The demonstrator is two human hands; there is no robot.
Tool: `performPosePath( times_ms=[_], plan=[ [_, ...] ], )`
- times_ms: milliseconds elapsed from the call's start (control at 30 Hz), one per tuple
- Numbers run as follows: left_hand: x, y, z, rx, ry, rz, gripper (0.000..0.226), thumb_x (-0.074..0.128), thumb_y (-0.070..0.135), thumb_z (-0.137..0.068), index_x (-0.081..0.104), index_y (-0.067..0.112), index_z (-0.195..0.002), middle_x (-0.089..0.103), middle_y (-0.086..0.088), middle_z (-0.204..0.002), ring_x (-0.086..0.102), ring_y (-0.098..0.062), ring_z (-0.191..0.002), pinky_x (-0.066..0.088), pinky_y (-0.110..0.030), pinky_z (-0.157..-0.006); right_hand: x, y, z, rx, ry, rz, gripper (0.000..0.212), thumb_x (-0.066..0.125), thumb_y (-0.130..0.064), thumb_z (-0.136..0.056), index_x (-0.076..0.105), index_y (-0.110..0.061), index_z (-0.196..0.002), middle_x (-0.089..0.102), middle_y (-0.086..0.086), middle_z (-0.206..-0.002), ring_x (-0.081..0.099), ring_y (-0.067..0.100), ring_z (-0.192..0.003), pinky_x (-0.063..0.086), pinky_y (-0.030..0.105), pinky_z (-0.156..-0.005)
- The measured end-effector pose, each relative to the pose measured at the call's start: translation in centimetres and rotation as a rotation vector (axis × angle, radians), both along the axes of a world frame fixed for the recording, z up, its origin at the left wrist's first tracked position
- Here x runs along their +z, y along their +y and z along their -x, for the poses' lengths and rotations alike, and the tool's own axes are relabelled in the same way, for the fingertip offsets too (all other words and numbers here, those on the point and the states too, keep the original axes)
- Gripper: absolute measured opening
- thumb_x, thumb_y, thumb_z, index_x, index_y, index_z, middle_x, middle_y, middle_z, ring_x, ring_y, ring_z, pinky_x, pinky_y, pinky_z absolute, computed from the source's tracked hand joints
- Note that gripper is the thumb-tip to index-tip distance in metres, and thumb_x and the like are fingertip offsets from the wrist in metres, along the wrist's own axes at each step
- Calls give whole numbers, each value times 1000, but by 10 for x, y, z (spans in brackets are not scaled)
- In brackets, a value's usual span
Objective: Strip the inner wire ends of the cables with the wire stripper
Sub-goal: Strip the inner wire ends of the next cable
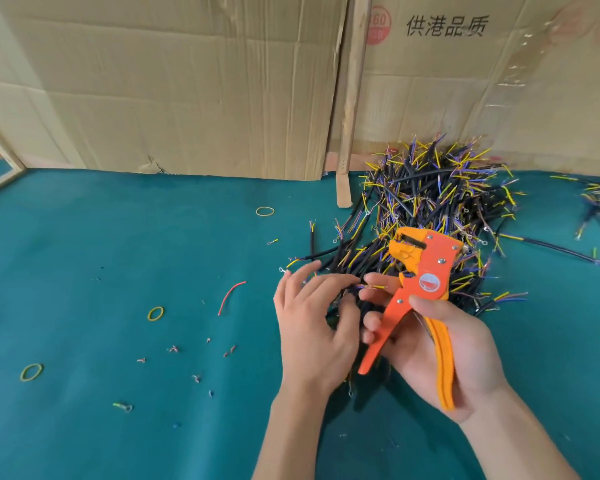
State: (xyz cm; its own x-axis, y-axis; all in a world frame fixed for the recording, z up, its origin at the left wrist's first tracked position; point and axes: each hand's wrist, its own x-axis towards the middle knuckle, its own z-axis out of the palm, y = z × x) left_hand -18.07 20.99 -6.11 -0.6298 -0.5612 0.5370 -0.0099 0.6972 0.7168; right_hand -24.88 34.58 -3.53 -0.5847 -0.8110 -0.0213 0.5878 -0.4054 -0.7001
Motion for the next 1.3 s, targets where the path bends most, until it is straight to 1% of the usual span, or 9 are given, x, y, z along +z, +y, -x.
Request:
performPosePath(
  times_ms=[100,200,300,467,667,767,967,1133,1300],
  plan=[
    [0,-1,2,-15,23,10,14,62,25,-92,75,27,-94,68,15,-89,60,-10,-98,40,-48,-105,-1,0,2,-35,-7,-3,76,88,-24,-63,63,5,-128,65,25,-115,62,32,-79,55,41,-78],
    [1,-1,3,-30,84,-65,13,63,21,-93,75,23,-93,65,11,-80,61,-13,-79,51,-41,-77,-3,-1,3,-35,-1,-5,76,85,-23,-65,61,4,-132,64,25,-122,62,31,-79,56,41,-77],
    [2,1,2,20,108,-59,13,63,21,-92,75,22,-90,64,11,-76,60,-10,-73,50,-34,-68,-3,-3,1,-34,-8,-10,65,74,-14,-71,60,3,-133,63,26,-128,62,30,-77,56,41,-75],
    [1,-1,4,100,108,-99,11,65,21,-90,75,19,-87,64,10,-75,59,-9,-70,49,-35,-65,-2,-6,-3,-67,49,-84,64,68,-10,-71,61,-1,-134,63,28,-131,64,31,-75,57,44,-73],
    [0,-7,4,65,82,-184,12,65,20,-87,77,19,-85,67,8,-73,59,-9,-70,46,-28,-69,-1,-7,-6,-87,138,-218,52,65,-10,-76,68,-8,-128,65,31,-122,64,36,-72,58,43,-69],
    [-1,-10,2,39,60,-138,11,68,17,-87,78,21,-88,65,7,-72,58,-10,-68,46,-28,-67,-1,-9,-8,-81,224,-299,47,67,-13,-77,71,-14,-124,64,34,-117,65,38,-74,56,48,-59],
    [-1,-10,2,1,41,-119,13,72,13,-88,80,20,-94,64,6,-73,58,-9,-68,46,-26,-66,-2,-6,-4,-145,199,-261,45,66,-13,-77,72,-15,-121,68,23,-123,65,36,-73,58,45,-70],
    [0,-10,2,-2,26,-132,12,72,14,-88,80,21,-94,63,5,-73,57,-10,-67,46,-28,-65,-2,-5,-3,-181,255,-296,40,67,-16,-76,75,-14,-116,68,18,-125,68,36,-76,56,53,-60],
    [0,-10,1,2,21,-156,14,68,15,-89,80,22,-90,61,5,-71,55,-12,-67,44,-28,-64,-1,-5,-7,-139,304,-351,46,70,-15,-76,72,-13,-122,70,24,-108,65,41,-77,53,50,-54]
  ],
)
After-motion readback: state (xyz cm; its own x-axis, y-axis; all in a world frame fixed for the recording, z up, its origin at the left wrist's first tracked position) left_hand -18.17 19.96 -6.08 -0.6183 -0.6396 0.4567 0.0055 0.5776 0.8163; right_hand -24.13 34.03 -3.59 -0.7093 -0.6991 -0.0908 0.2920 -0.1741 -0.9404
